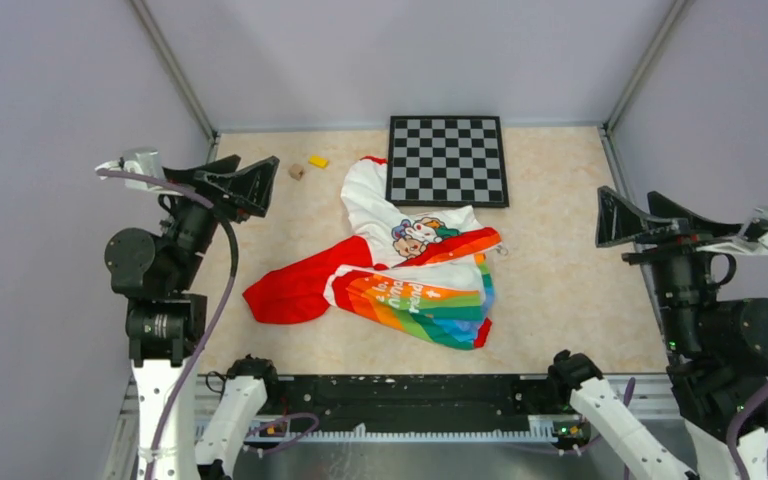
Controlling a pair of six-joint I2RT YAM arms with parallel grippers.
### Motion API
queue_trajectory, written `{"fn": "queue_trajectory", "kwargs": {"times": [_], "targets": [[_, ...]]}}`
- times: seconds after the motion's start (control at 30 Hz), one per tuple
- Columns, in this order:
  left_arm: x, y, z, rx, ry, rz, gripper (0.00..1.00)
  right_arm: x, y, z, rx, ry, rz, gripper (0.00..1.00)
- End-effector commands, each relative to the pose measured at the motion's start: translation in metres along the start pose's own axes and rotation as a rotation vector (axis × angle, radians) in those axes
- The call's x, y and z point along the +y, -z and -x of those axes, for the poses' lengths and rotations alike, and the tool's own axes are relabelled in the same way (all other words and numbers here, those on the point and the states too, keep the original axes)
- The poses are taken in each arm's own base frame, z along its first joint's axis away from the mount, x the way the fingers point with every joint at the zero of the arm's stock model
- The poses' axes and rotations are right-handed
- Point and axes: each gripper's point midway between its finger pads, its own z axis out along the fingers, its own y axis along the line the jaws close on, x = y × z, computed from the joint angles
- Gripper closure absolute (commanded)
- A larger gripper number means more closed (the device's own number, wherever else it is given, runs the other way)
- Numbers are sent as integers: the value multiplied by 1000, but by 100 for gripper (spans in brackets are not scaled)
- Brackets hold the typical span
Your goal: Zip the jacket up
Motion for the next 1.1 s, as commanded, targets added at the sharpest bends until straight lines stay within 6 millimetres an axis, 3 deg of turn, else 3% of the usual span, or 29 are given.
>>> {"fn": "queue_trajectory", "kwargs": {"times": [0.0, 0.17, 0.23, 0.37, 0.5, 0.57, 0.67, 0.87, 1.07], "targets": [[10, -12, -32, 97, 14, -36, 1, -14, -18, -56, 154, -7, -78, 1], [41, -17, -91, 264, 57, -5, 1, -23, -24, -130, 349, -24, -114, 1], [47, -17, -120, 357, 87, -33, 1, -19, -21, -162, 431, -34, -62, 1], [61, -13, -173, 526, 175, -63, 1, 13, -3, -225, 582, -109, 182, 1], [71, -4, -214, 617, 269, -78, 1, 9, 20, -293, 753, -224, 192, 1], [62, 5, -242, 673, 310, -122, 1, 4, 30, -320, 861, -220, 179, 1], [48, 14, -282, 759, 318, -141, 1, 5, 41, -344, 975, -256, 184, 6], [-9, 16, -350, 926, 323, -260, 1, -12, 51, -392, 1142, -289, 94, 24], [-47, 9, -398, 1047, 338, -333, 1, -54, 39, -422, 1173, -369, -29, 33]]}}
